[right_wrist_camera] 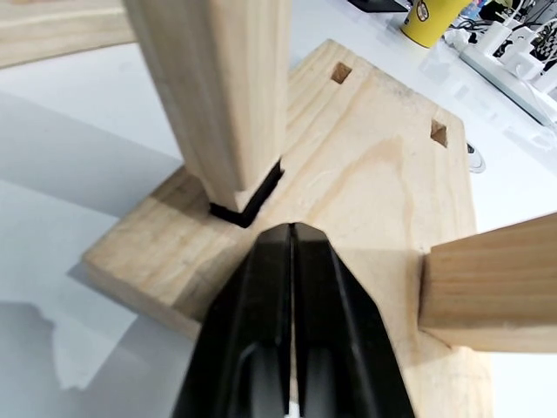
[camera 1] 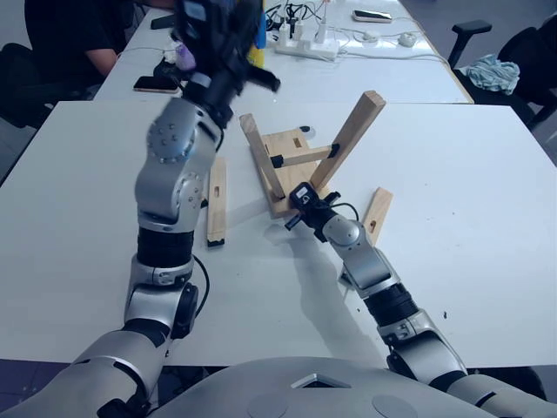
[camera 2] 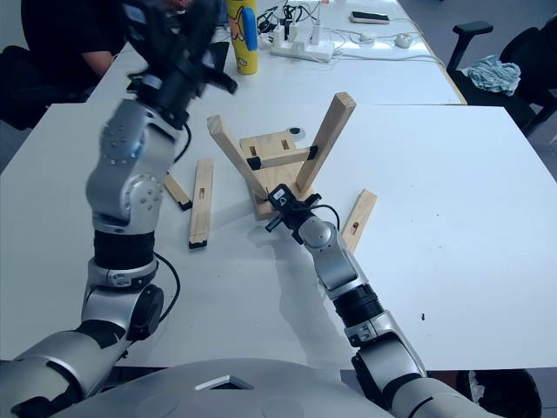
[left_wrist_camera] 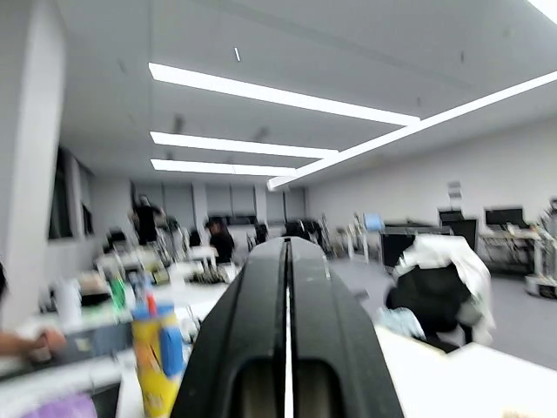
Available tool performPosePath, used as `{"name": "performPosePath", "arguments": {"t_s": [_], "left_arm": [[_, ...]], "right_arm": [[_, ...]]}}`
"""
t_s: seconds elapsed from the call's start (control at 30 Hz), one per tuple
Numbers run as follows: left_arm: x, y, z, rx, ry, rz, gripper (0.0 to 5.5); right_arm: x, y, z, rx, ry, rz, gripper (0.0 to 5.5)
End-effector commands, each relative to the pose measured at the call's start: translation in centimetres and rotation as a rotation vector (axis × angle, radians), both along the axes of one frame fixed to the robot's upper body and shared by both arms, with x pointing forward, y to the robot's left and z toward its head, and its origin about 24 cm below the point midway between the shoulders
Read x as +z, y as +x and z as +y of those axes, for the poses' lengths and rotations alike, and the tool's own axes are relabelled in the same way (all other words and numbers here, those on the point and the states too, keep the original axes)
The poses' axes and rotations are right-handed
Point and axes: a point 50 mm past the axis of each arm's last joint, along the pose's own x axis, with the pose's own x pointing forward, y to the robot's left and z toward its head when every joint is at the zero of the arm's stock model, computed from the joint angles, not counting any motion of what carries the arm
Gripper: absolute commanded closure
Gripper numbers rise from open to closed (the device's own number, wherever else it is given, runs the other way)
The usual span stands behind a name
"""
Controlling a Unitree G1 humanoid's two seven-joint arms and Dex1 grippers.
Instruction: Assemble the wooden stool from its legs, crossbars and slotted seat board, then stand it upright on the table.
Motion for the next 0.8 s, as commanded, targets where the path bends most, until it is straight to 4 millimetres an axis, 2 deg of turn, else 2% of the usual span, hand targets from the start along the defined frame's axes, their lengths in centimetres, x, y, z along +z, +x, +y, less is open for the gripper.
{"name": "performPosePath", "arguments": {"t_s": [0.03,0.1,0.13,0.17,0.2,0.23,0.27,0.3,0.33,0.37,0.4,0.47,0.53,0.63,0.73,0.8], "left_arm": [[6.1,-4.2,1.3,0.078,-0.048,-0.318,5.48],[5.9,-4.3,1.1,0.067,-0.047,-0.298,5.48],[5.1,-4.1,0.9,0.053,-0.041,-0.258,5.48],[2.5,-2.5,0.3,0.028,-0.011,-0.086,5.48],[-2.4,-0.2,-1.1,-0.033,0.075,0.222,5.48],[-8.1,0.7,-2.2,-0.083,0.166,0.525,5.48],[-13.2,0.3,-2.9,-0.143,0.233,0.786,5.48],[-16.5,-0.5,-3.3,-0.173,0.267,0.931,5.48],[-18.0,-1.0,-3.4,-0.181,0.305,0.983,5.48],[-18.4,-1.4,-3.7,-0.202,0.328,1.000,5.48],[-17.8,-1.4,-4.1,-0.205,0.345,0.967,5.48],[-15.1,-0.6,-4.9,-0.188,0.315,0.824,5.48],[-12.2,0.3,-4.7,-0.113,0.268,0.672,5.48],[-9.6,1.1,-3.9,-0.006,0.240,0.525,5.48],[-8.9,1.5,-3.1,0.059,0.212,0.481,5.48],[-9.8,1.7,-2.7,0.078,0.241,0.502,5.48]], "right_arm": [[-6.9,-4.1,-2.7,-0.077,-0.115,0.352,5.50],[-6.9,-4.1,-2.8,-0.077,-0.116,0.350,5.50],[-6.9,-4.1,-2.8,-0.076,-0.116,0.350,5.50],[-6.9,-4.1,-2.7,-0.074,-0.116,0.349,5.50],[-6.9,-4.0,-2.7,-0.070,-0.116,0.348,5.50],[-6.8,-4.0,-2.5,-0.064,-0.117,0.346,5.50],[-6.7,-3.9,-2.4,-0.055,-0.118,0.345,5.50],[-6.7,-3.8,-2.3,-0.048,-0.120,0.344,5.50],[-6.7,-3.8,-2.2,-0.042,-0.122,0.343,5.50],[-6.7,-3.7,-2.2,-0.038,-0.124,0.343,5.50],[-6.7,-3.7,-2.3,-0.039,-0.127,0.341,5.50],[-6.6,-3.6,-2.5,-0.049,-0.126,0.337,5.50],[-6.6,-3.5,-2.5,-0.055,-0.123,0.336,5.50],[-6.6,-3.6,-2.4,-0.062,-0.117,0.338,5.50],[-6.7,-3.7,-2.3,-0.062,-0.111,0.336,5.50],[-6.2,-3.2,-2.1,-0.065,-0.077,0.290,5.50]]}}
